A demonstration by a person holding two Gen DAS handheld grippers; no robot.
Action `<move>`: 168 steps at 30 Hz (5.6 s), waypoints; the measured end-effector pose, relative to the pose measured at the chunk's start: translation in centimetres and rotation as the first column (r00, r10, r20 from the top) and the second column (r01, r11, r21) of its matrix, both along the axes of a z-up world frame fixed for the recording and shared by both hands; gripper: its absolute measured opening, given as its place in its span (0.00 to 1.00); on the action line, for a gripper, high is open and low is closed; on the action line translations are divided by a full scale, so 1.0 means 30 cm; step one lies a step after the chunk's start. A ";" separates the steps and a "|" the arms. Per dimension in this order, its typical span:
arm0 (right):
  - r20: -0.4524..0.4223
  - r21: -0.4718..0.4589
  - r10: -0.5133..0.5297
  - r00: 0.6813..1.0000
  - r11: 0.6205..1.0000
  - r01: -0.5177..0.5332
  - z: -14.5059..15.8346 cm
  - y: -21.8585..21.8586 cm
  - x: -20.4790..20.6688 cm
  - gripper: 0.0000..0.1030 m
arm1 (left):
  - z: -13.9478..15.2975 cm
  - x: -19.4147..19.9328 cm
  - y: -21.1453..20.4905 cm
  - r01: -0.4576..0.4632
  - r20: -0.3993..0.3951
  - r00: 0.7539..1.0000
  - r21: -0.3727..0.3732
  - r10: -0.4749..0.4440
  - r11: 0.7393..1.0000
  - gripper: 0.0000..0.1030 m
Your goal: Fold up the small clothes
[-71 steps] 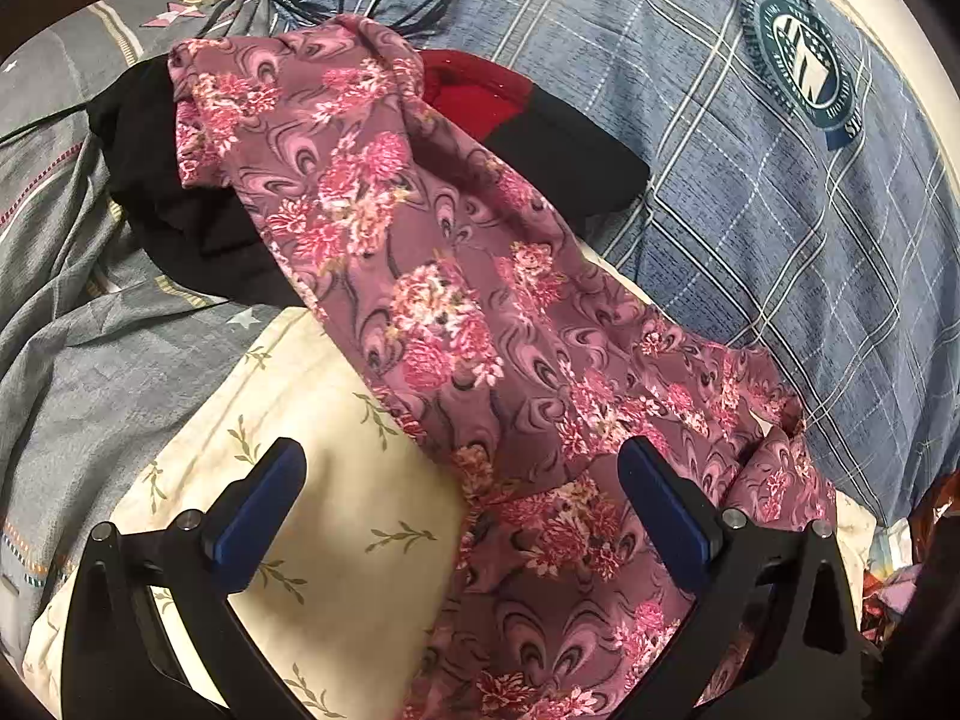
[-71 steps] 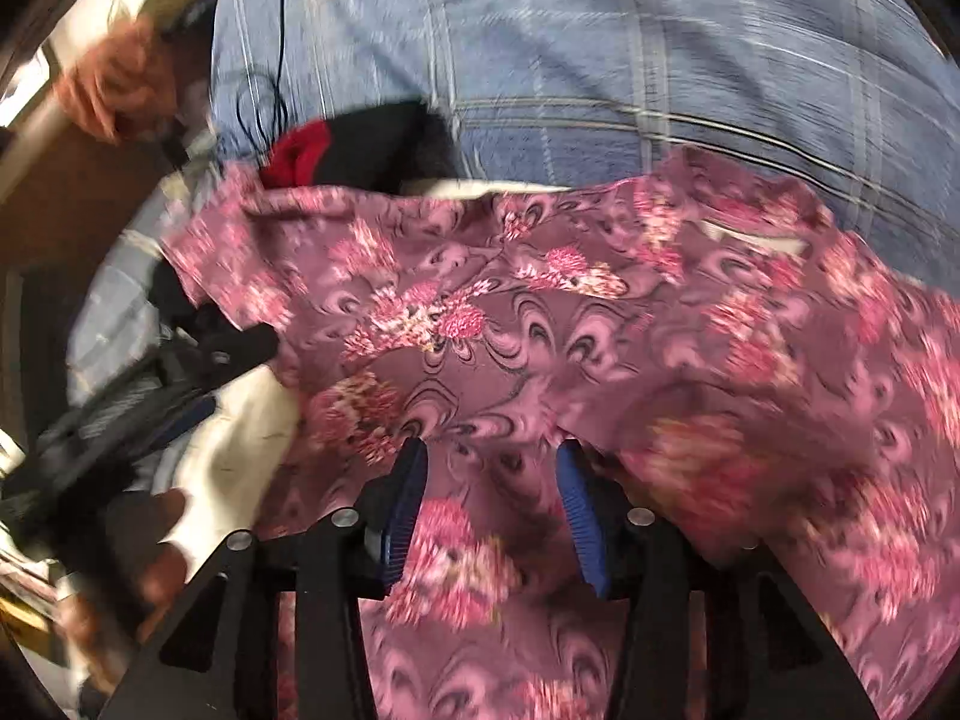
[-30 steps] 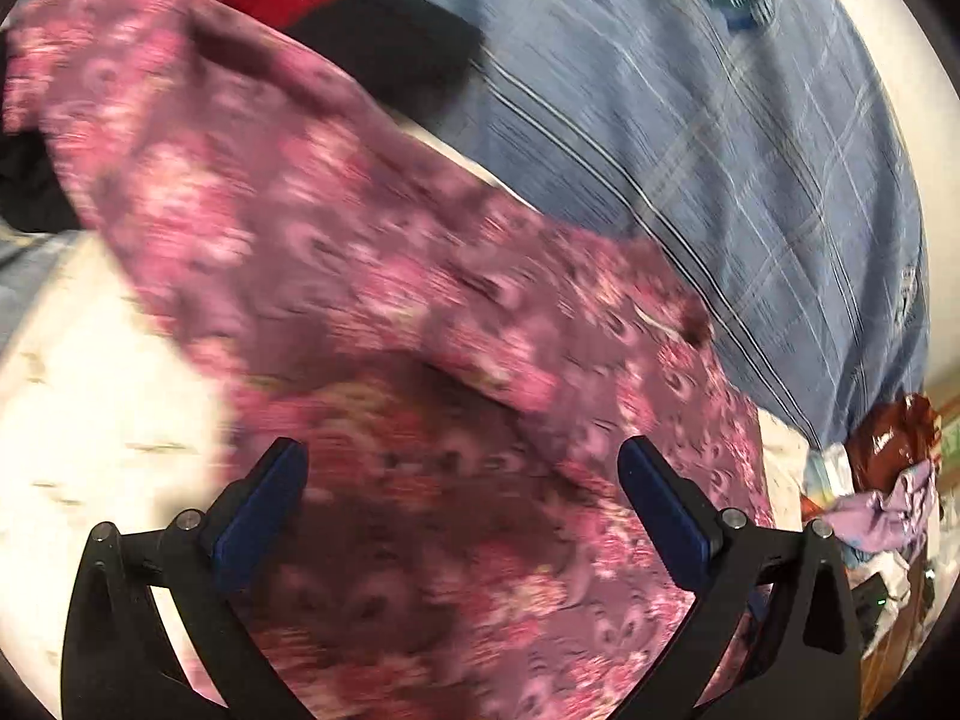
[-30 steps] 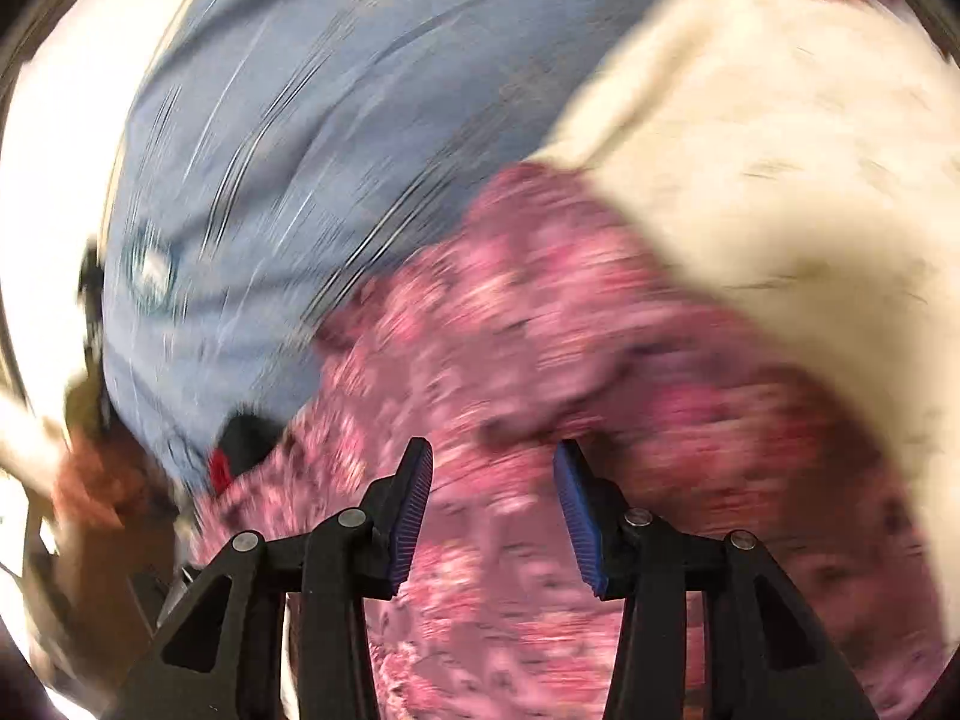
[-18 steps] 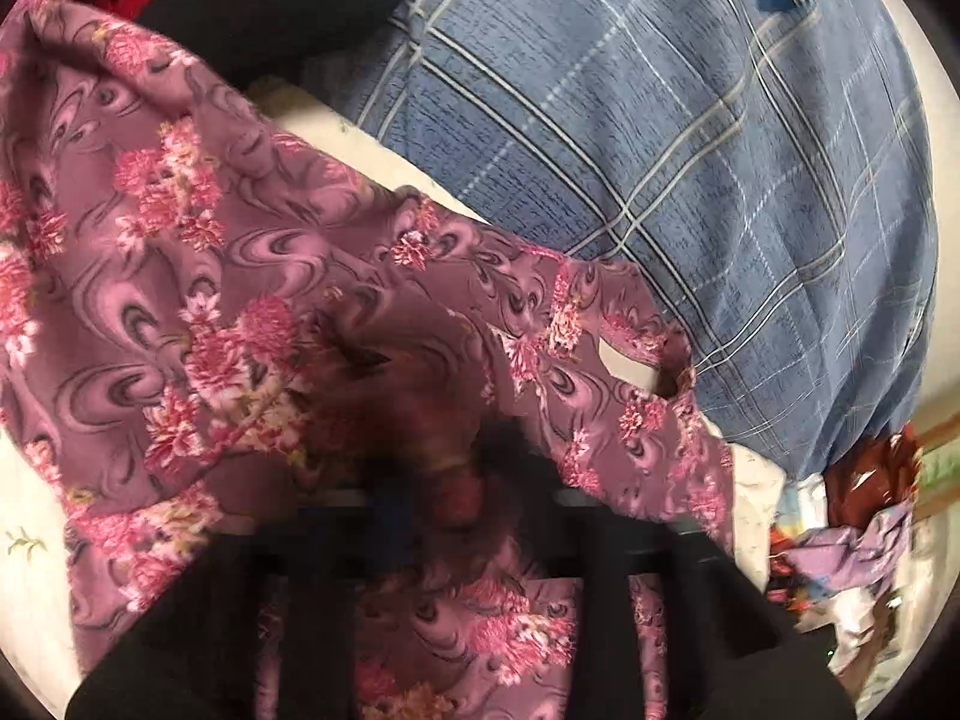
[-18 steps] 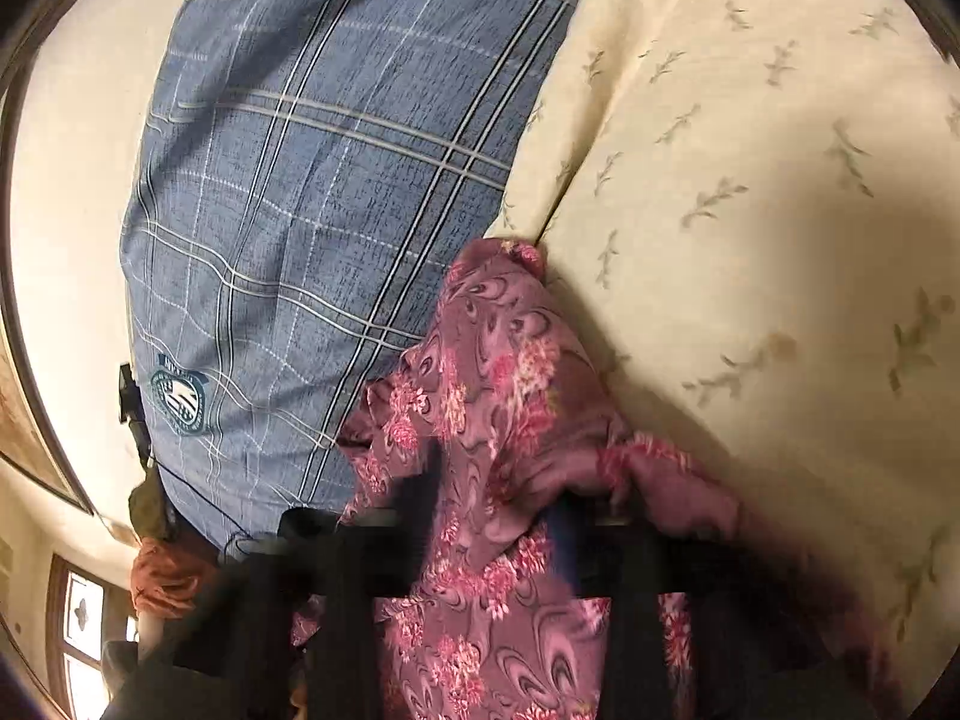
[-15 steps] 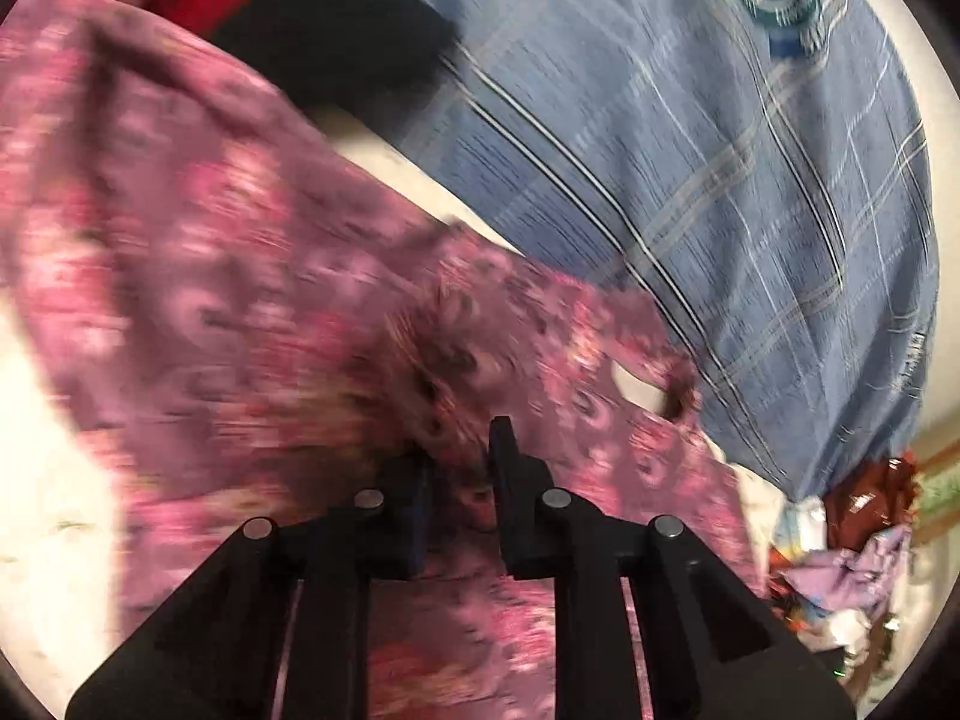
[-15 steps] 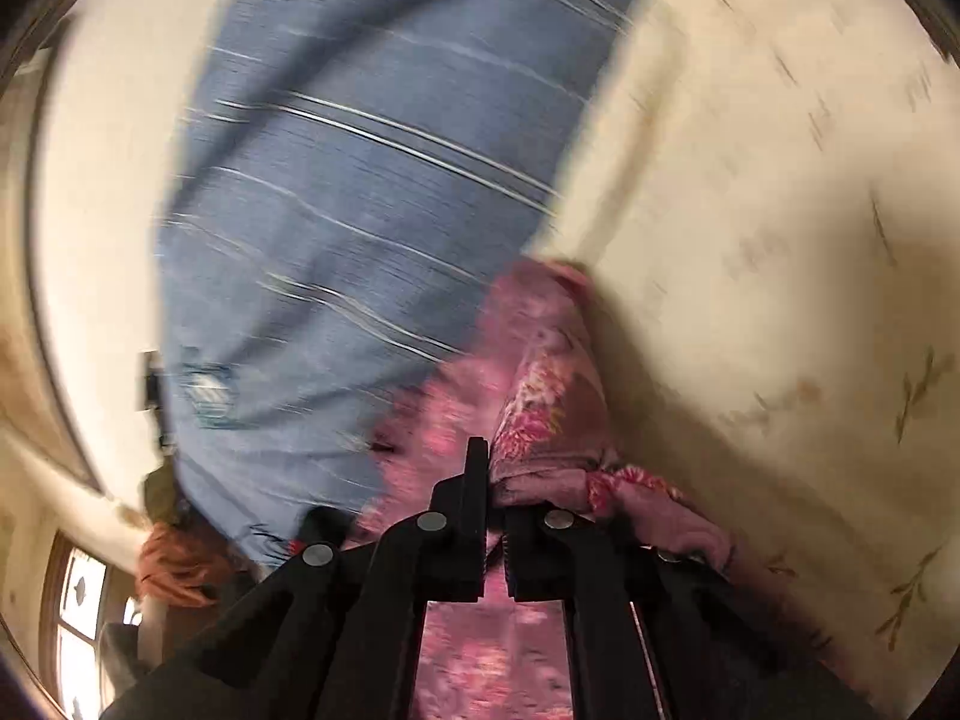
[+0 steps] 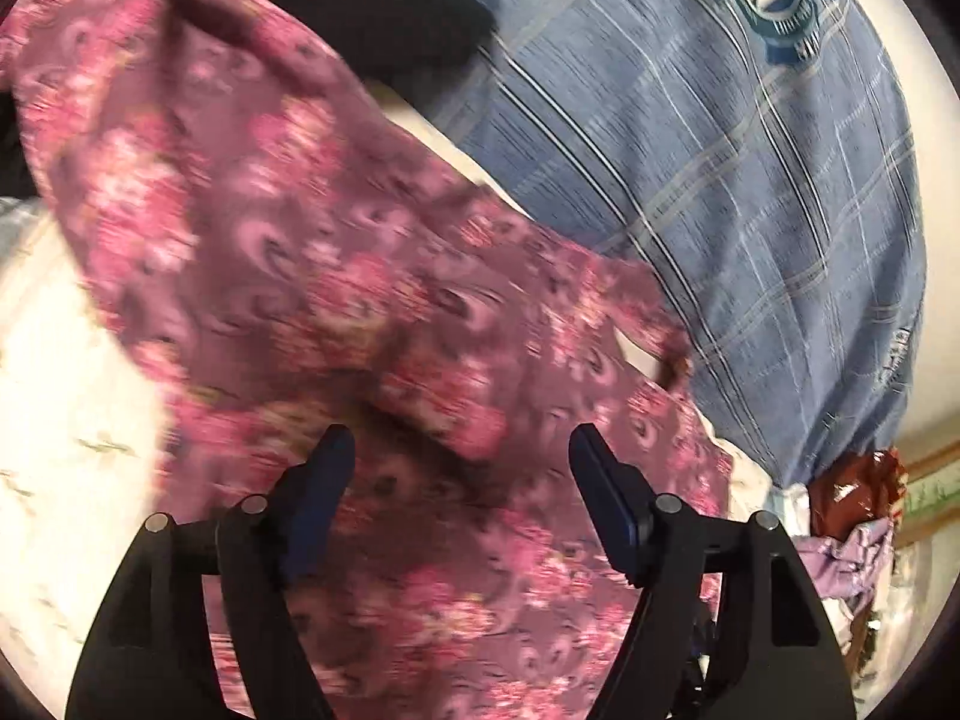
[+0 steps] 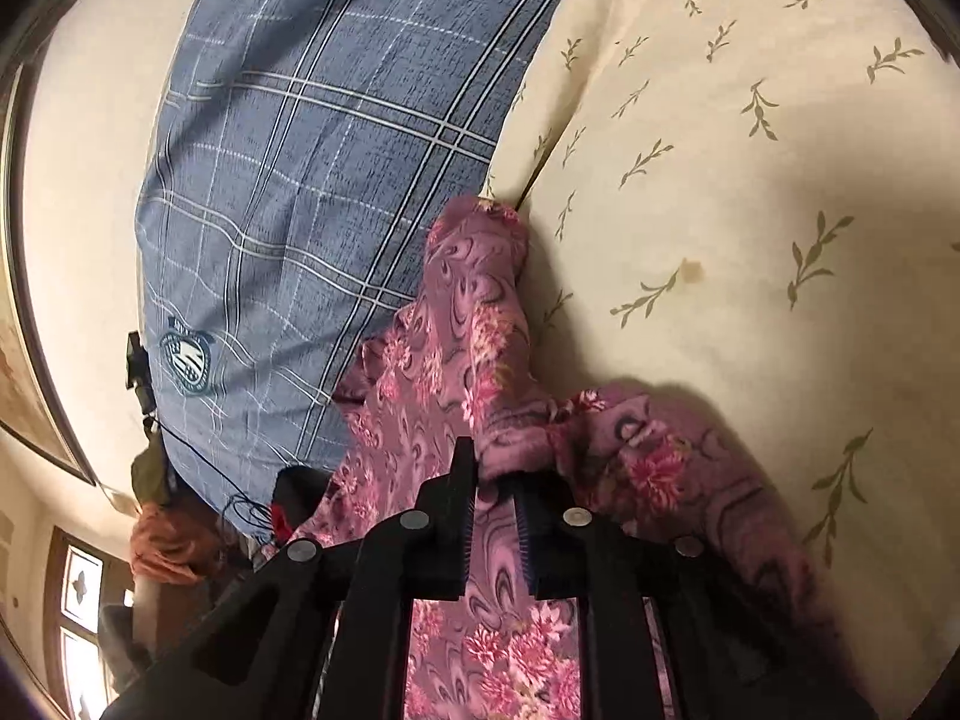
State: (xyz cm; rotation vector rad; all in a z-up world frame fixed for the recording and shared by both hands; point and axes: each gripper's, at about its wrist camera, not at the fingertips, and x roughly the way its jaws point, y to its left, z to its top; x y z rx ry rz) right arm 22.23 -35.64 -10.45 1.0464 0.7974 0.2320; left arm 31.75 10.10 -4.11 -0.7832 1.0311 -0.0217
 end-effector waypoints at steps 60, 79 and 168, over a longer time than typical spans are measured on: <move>0.056 -0.467 0.165 0.985 0.876 -0.121 0.075 0.052 0.081 0.15 | -0.047 -0.044 0.021 0.037 0.114 0.992 0.144 -0.053 0.989 0.54; 0.050 -0.544 0.170 0.984 0.831 -0.116 0.081 0.089 0.081 0.19 | 0.184 -0.187 0.726 -0.310 0.137 0.948 0.177 0.289 0.934 0.65; 0.054 -0.686 0.370 0.927 0.688 -0.235 0.298 0.503 0.085 0.06 | 0.040 -0.148 0.098 0.081 0.091 0.992 0.032 -0.083 0.996 0.69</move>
